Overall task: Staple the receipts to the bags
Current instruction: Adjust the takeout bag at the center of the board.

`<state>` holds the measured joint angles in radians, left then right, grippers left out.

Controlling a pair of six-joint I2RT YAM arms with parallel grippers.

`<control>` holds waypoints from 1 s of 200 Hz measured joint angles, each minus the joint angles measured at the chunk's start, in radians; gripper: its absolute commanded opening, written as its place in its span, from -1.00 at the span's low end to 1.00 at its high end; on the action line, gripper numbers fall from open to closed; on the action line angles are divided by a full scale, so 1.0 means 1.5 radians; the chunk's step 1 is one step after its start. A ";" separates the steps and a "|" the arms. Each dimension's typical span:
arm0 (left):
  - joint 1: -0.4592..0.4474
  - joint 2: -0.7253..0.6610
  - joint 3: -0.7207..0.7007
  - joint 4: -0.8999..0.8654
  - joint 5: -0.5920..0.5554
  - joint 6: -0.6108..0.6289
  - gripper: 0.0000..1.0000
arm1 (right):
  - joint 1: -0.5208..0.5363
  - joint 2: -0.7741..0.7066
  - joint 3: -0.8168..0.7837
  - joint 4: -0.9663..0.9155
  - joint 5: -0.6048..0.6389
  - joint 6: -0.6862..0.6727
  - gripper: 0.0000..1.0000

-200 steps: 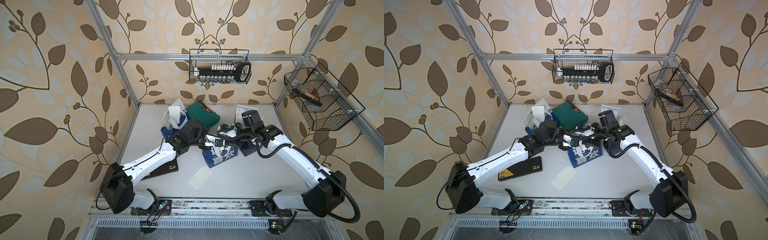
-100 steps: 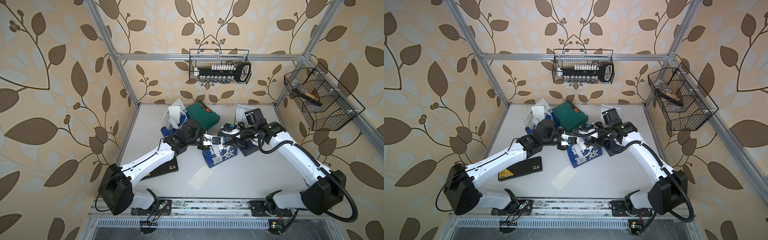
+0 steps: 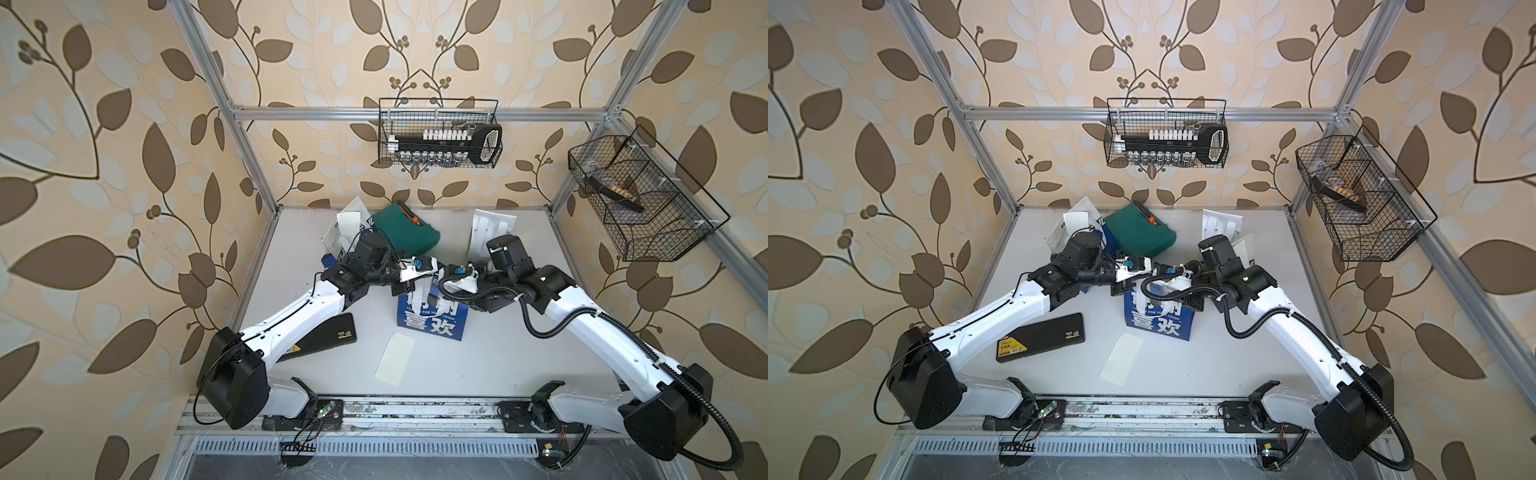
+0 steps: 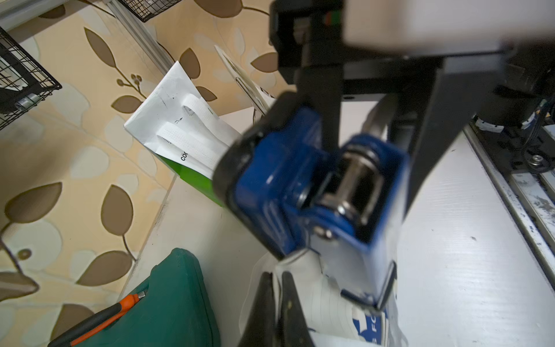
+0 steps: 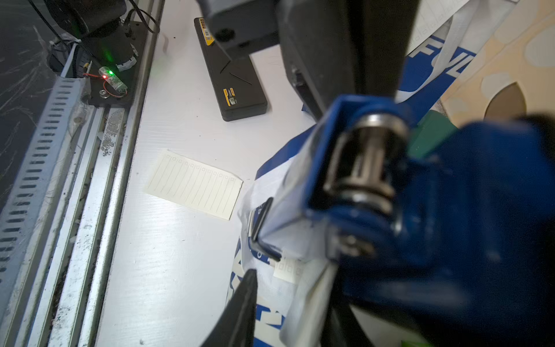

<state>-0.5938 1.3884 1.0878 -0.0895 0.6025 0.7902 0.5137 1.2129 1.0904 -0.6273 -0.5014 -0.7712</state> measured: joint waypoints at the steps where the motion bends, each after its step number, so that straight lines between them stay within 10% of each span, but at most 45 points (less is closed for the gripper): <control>1: 0.000 0.001 0.001 -0.001 0.001 0.000 -1.00 | 0.001 -0.003 -0.003 0.003 0.003 0.002 -0.33; 75: -0.001 0.040 0.047 -0.013 0.012 0.010 -1.00 | 0.014 -0.021 -0.049 0.081 0.076 0.087 0.35; 200: -0.002 0.040 0.047 -0.012 -0.004 0.010 -1.00 | -0.072 0.053 -0.019 0.139 -0.028 0.135 0.43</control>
<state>-0.5972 1.4479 1.1576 -0.1074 0.5972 0.8051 0.4049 1.2919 1.0622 -0.4187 -0.5434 -0.5690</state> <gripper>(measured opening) 0.051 0.711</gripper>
